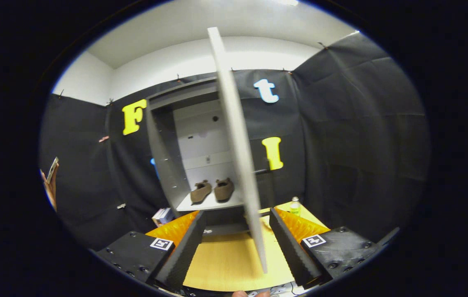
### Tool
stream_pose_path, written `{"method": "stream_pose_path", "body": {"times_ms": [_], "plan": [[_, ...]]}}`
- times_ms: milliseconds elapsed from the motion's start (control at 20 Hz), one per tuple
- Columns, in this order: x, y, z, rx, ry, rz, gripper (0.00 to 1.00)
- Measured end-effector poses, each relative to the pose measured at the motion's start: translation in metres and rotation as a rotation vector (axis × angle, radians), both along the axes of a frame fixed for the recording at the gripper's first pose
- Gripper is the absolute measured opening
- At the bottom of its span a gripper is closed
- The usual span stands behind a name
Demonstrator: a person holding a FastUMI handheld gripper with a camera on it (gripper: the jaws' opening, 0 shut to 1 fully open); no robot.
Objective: Open the shoe cabinet door, grab the shoes and put them into the shoe cabinet, then close the shoe cabinet door.
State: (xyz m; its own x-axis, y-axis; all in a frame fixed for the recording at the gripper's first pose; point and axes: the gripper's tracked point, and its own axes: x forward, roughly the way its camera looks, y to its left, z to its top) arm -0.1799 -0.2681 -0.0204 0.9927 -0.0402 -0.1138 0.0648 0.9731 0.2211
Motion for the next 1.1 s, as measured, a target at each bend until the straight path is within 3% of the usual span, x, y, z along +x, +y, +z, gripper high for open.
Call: {"method": "stream_pose_path", "body": {"times_ms": [200, 450, 850, 1100], "plan": [[0.034, -0.071, -0.005, -0.052, 0.001, -0.125, 0.98], [0.087, -0.103, -0.012, -0.064, 0.004, -0.174, 0.98], [0.099, -0.084, -0.012, -0.081, 0.019, -0.17, 0.98], [0.09, -0.038, -0.009, -0.099, 0.023, -0.159, 0.97]]}}
